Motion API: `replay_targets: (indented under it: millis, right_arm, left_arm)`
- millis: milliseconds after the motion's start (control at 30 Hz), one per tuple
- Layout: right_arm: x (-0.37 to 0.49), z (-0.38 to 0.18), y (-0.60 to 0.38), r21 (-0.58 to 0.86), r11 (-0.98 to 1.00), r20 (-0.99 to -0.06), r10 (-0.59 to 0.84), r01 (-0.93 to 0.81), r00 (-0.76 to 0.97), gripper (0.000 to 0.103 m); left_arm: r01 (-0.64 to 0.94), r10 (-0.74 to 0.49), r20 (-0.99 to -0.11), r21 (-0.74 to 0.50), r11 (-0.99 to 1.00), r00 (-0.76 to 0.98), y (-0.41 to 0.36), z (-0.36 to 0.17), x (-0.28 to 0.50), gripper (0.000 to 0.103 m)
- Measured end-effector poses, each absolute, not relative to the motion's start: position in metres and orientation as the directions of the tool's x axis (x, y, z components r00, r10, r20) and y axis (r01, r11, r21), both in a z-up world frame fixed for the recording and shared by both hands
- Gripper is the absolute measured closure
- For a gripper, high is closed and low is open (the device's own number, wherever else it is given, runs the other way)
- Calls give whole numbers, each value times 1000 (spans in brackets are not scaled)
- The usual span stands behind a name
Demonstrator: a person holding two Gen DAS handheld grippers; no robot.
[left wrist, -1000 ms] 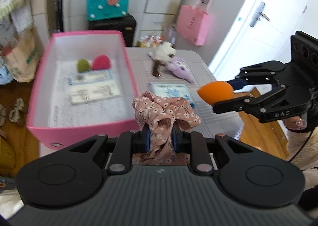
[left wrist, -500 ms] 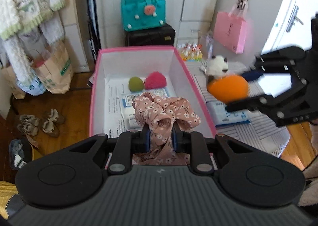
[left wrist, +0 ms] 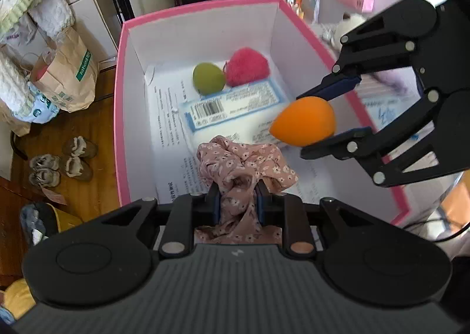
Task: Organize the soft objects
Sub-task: 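Open the right gripper to drop the orange ball while the left gripper releases the cloth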
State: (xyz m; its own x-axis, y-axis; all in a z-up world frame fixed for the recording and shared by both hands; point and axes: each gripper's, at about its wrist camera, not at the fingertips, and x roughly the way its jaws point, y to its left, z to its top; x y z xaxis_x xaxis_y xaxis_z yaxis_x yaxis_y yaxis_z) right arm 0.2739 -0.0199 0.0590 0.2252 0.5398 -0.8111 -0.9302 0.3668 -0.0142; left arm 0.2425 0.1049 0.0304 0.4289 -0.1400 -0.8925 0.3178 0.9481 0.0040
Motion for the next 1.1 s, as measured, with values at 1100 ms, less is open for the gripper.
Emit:
replay_targets:
  millis: [1100]
  right_arm:
    - [268,71,-43,-13,466,-832,486,-885,268,52]
  left_arm:
    - [355,-165,-927,-38,934,336,86,-4,267,67]
